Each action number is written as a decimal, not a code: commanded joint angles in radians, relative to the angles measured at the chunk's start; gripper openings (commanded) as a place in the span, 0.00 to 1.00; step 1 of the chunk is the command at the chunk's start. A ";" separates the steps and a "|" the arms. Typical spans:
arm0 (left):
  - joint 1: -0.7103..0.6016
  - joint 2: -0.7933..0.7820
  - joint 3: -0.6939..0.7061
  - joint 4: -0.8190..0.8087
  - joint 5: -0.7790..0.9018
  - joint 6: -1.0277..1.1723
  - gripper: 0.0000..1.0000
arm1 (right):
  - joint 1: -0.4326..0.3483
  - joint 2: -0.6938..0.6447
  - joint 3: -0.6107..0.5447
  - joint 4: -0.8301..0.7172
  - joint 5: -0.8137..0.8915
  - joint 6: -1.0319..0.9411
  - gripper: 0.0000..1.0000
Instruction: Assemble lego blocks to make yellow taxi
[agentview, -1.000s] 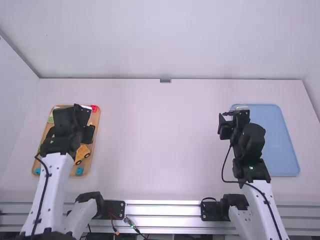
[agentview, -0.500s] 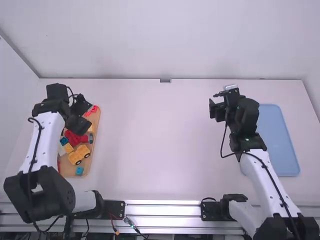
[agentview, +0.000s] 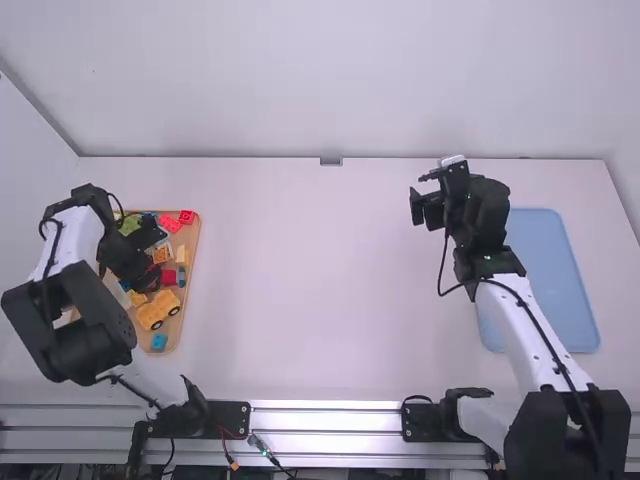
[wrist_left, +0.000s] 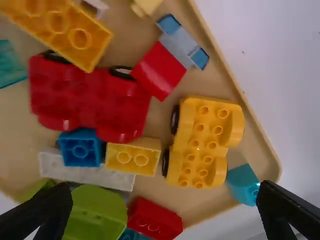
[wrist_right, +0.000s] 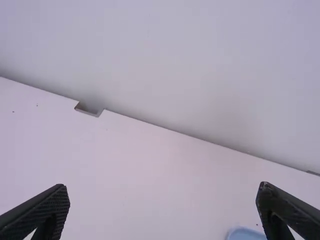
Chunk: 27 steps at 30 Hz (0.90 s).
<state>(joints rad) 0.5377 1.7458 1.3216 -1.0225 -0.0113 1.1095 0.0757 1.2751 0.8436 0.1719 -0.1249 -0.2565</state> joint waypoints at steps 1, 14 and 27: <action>-0.009 0.003 -0.055 0.007 0.003 0.094 0.99 | 0.024 0.006 0.039 0.010 -0.008 -0.003 0.99; -0.005 0.003 -0.234 0.176 0.011 0.085 0.99 | 0.069 0.006 0.039 0.063 -0.005 -0.003 0.99; -0.006 0.003 -0.333 0.276 0.052 0.096 1.00 | 0.069 0.006 0.039 0.056 -0.006 -0.003 0.99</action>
<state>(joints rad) 0.5331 1.7473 1.0061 -0.7437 0.0124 1.1866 0.1421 1.2755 0.8516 0.2256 -0.1284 -0.2615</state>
